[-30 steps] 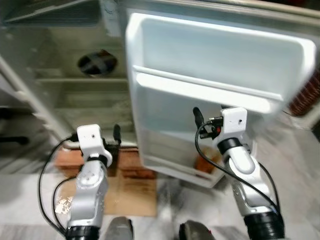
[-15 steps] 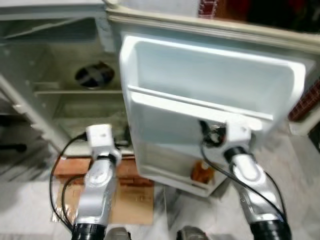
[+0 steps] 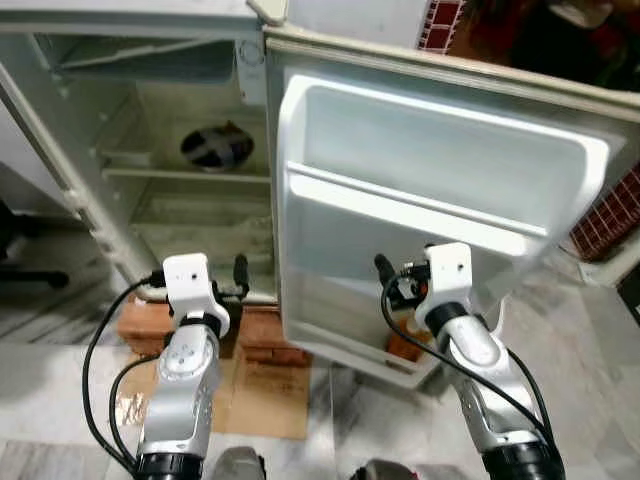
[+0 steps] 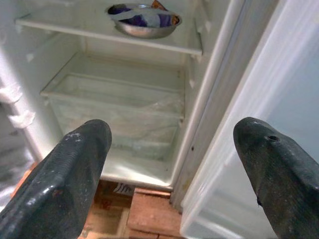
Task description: Restocking fridge
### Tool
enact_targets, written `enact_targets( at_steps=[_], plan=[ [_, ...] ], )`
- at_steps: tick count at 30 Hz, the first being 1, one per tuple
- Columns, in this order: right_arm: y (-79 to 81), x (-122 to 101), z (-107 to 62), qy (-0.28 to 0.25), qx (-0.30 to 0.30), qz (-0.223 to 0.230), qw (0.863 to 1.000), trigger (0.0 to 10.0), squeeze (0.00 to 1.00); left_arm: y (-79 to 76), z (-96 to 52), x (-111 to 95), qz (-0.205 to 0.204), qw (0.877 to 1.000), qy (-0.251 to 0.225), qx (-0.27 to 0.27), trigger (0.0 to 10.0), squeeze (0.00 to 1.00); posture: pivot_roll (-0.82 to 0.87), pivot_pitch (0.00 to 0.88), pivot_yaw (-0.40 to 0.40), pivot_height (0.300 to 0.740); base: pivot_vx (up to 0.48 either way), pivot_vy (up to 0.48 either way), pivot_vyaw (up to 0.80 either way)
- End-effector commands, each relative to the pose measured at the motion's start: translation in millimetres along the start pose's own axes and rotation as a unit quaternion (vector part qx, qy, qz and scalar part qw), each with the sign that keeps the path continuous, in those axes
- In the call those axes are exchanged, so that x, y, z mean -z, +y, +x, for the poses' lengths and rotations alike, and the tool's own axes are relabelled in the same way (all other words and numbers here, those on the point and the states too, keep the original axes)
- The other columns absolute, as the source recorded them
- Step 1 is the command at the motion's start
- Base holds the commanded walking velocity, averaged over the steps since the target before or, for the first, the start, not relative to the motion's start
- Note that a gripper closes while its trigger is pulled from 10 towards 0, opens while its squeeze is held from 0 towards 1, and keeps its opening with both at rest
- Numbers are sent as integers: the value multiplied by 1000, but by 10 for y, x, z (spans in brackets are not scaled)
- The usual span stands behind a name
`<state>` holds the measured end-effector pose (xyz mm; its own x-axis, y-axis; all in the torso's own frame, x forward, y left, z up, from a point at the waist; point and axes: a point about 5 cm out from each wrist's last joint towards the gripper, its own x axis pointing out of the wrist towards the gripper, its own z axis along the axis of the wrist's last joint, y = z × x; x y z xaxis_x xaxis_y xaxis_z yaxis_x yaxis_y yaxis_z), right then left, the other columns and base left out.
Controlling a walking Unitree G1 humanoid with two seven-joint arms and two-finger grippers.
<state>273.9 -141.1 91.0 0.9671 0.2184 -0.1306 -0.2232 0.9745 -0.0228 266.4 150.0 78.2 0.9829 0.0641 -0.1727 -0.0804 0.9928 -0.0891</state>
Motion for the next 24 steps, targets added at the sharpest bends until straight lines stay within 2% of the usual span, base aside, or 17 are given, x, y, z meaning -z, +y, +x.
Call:
enact_targets(
  at_steps=[1, 11, 24],
  plan=[
    [-2, -15, -7, 1, -3, 1, 1000, 10000, 0, -3, 12, 6, 4, 1000, 2, -2, 10000, 0, -15, 17, -17, 740, -322, 0, 0],
    [-27, -27, 13, 1, -5, -3, 1000, 10000, 0, -1, 24, -6, 4, 1000, -1, -3, 10000, 0, -13, 14, -20, 740, -293, 0, 0],
    [-97, -43, 13, -9, 23, -5, 1000, 10000, 0, 29, 22, -6, 7, 1000, -2, -9, 10000, 0, -10, 14, -16, 740, 0, 0, 0]
  ],
)
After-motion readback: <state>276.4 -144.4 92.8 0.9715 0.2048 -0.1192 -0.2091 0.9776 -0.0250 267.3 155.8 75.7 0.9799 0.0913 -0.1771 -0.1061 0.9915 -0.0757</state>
